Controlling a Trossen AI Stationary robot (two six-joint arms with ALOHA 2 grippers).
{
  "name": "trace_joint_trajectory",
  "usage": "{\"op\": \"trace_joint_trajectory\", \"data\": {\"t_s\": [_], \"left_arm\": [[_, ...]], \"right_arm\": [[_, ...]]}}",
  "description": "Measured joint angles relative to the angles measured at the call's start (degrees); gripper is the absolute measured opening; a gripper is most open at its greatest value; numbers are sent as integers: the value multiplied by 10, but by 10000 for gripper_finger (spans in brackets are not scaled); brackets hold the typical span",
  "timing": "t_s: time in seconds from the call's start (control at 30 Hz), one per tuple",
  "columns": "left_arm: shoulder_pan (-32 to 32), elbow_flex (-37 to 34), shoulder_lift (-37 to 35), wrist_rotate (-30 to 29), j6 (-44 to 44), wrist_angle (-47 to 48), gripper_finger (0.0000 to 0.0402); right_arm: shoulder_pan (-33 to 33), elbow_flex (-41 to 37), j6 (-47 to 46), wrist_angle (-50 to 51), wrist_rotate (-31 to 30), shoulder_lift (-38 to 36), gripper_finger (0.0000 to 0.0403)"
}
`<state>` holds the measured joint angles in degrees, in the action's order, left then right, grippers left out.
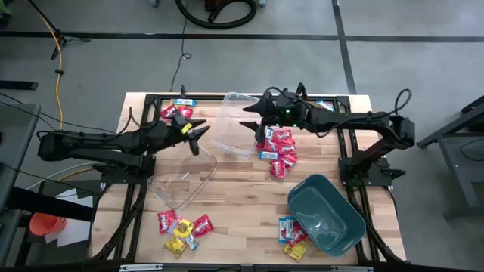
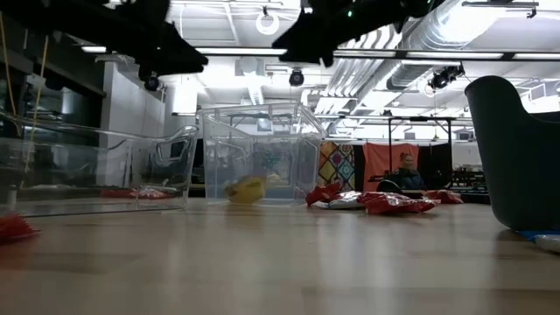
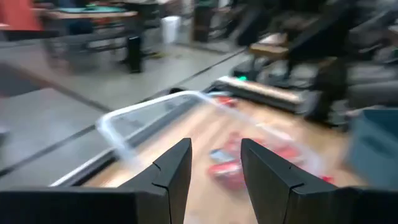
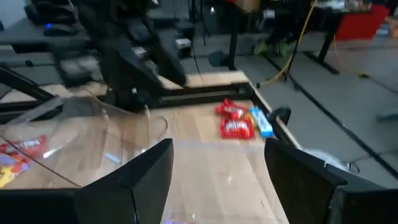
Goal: Sort candy
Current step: Put the yellow candy into the transparent container
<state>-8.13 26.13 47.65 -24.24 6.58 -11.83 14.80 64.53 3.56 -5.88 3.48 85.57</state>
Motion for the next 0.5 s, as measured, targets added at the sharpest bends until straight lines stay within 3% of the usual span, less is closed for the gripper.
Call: {"op": "trace_joint_trajectory", "data": {"t_s": [0.17, 0.3, 0.4, 0.5], "left_arm": [[-62, 148, 59, -87, -14, 217, 129], [-162, 261, 115, -127, -14, 376, 129], [-253, 295, 144, -96, 3, 426, 129], [-342, 289, 170, 1, 38, 436, 129]], "right_arm": [[-5, -7, 22, 13, 0, -15, 250], [-5, -7, 25, 41, 0, -15, 250], [-5, -7, 25, 62, 0, -15, 250], [-5, -7, 25, 71, 0, -15, 250]]}}
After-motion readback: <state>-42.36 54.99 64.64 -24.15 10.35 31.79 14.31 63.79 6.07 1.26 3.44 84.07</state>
